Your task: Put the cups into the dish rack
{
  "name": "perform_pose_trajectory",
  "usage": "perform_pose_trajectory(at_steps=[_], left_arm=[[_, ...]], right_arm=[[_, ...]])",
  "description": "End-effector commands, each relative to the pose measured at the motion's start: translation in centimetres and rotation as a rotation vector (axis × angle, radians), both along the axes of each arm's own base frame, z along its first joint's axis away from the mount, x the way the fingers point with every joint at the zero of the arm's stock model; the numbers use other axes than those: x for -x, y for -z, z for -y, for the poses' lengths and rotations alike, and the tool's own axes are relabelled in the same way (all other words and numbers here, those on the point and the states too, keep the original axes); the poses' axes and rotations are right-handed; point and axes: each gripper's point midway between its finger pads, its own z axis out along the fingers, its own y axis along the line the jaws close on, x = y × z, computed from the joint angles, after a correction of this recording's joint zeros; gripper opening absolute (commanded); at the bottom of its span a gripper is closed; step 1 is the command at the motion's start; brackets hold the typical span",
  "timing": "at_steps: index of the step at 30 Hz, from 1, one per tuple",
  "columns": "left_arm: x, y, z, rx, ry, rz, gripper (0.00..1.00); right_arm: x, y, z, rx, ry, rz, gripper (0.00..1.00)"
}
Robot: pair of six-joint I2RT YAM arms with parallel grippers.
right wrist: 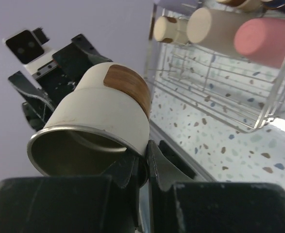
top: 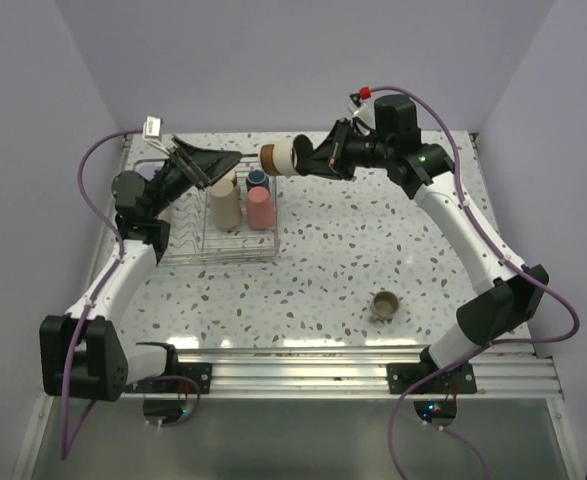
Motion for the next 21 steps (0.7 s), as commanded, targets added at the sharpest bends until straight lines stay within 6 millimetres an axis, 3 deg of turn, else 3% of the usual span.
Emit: perform_pose_trajectory(at_steps=[1,6,15,21], left_arm=[[4.3,-6.3,0.8,0.184,0.212,0.236,0.86],[4.5,-6.7,1.1,0.267,0.281,0.269,0.87],[4.4,-7.2,2.8,0.286,0.345,0.279,0.87],[5.9,-8.6,2.4,0.341,0.373,0.348,0.87]], right_arm=[[2.2,-5.9,-1.9,-0.255,-0.148,0.063,0.00],[2.6,-8.2,-2.8,-0.399,-0.194,0.036,0.00],[2.7,-7.6,-4.1,-0.411,-0.228,0.011,0.00],[2.6,-6.9,-4.7,-0.403,-0.233,-0.003,0.00]])
